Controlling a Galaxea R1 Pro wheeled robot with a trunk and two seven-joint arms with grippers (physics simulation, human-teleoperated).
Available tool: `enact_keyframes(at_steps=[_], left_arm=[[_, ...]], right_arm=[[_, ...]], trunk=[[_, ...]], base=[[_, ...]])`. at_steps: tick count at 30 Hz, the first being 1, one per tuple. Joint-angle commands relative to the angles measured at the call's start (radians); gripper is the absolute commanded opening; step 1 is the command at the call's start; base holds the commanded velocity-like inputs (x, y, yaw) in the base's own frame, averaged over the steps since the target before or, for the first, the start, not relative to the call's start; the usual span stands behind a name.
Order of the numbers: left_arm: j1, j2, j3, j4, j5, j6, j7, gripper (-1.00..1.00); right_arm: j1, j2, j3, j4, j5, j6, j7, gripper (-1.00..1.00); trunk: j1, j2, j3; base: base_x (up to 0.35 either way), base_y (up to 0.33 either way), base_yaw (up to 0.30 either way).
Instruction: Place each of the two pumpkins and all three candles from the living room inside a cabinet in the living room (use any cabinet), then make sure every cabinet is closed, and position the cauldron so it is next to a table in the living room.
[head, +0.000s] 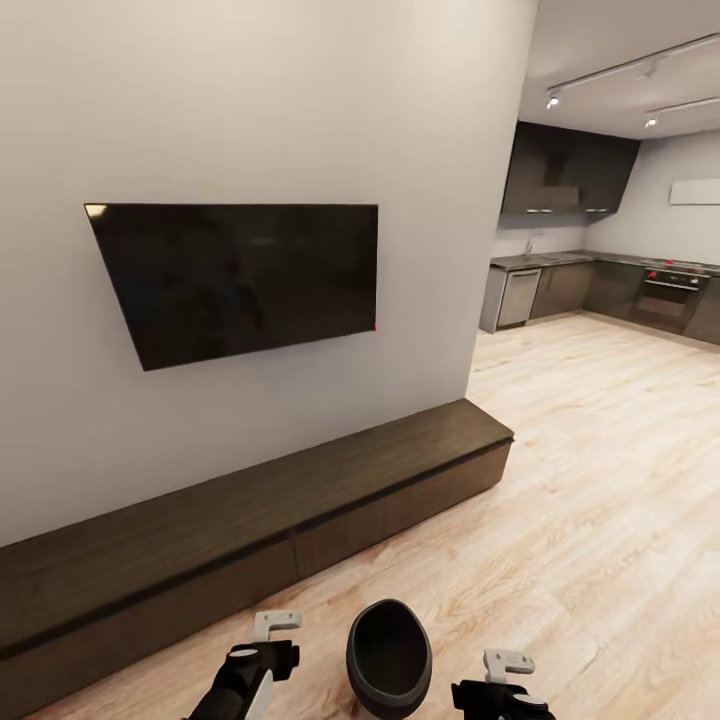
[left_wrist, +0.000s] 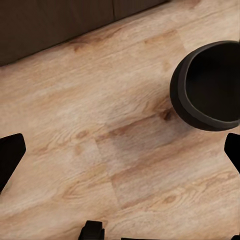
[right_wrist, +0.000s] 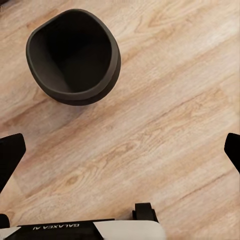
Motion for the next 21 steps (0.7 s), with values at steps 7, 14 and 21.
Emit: enact_keyframes(at_steps=[7,14,21], left_arm=[[0.0,0.003,-0.037,-0.003,0.001,-0.037,0.004,1.0],[0.001,0.006,-0.059,-0.016,0.001,-0.04,0.004,1.0],[0.001,0.005,-0.063,-0.017,0.001,-0.039,0.003,1.0]], right_arm=[[0.0,0.001,-0.002,-0.002,-0.003,-0.015,-0.002,1.0],[0.0,0.002,0.002,-0.002,-0.003,-0.015,-0.003,1.0],[0.0,0.002,0.003,-0.002,-0.003,-0.015,-0.003,1.0]], trunk=[[-0.004,0.006,0.002],[-0.004,0.006,0.002],[-0.004,0.006,0.002]], base=[[0.001,0.0,0.0],[0.073,-0.022,0.0],[0.103,-0.217,0.0]])
